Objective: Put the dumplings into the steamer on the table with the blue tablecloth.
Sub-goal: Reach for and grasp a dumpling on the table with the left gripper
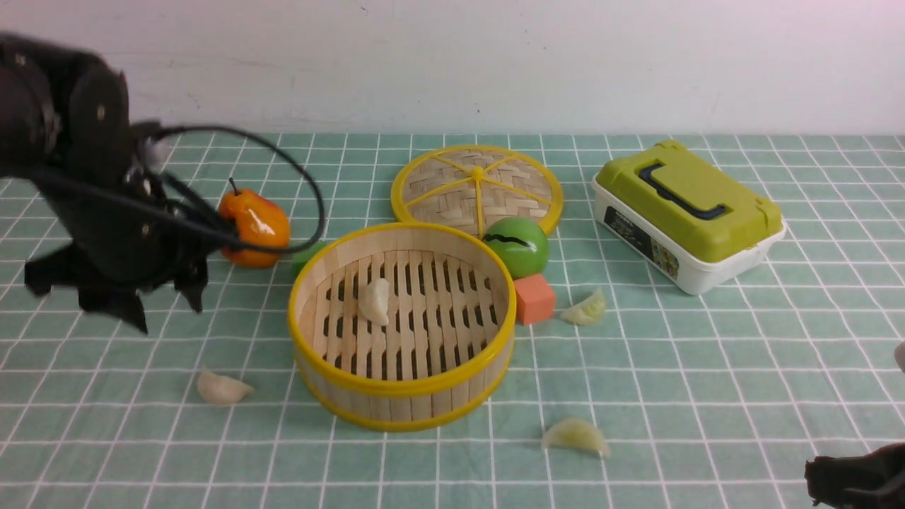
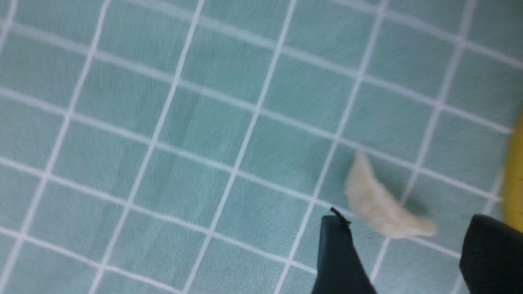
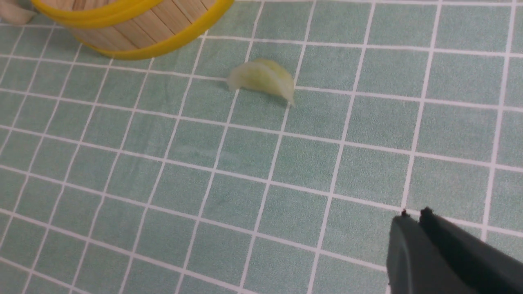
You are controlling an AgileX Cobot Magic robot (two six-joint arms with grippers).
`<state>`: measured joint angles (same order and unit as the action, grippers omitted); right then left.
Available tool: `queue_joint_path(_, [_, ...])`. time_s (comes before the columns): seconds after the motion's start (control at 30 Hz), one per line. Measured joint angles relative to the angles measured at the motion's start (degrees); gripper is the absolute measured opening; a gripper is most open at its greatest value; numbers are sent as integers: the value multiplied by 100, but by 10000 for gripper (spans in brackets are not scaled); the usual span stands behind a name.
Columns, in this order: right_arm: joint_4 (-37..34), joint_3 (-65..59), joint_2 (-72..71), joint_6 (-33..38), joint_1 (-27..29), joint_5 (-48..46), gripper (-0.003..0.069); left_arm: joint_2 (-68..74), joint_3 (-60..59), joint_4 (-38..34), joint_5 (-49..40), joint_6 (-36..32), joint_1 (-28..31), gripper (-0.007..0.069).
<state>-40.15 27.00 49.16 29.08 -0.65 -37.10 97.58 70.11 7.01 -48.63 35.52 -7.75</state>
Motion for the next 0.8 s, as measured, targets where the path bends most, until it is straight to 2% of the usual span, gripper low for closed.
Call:
queue_joint_path(0.1, [-33, 0, 0, 0, 0, 0, 31, 115, -606, -60, 629, 621, 52, 395])
queue_joint_path(0.47, [-64, 0, 0, 82, -68, -6, 34, 449, -726, -225, 1589, 1052, 52, 395])
queue_joint_path(0.6, [-123, 0, 0, 108, -68, -6, 41, 726, -726, -308, 1584, 938, 41, 395])
queue_joint_path(0.7, [-143, 0, 0, 121, -68, -6, 41, 843, -720, -393, 1566, 572, -14, 386])
queue_joint_path(0.8, [-143, 0, 0, 133, -68, -6, 41, 848, -676, -492, 1528, 86, -41, 307])
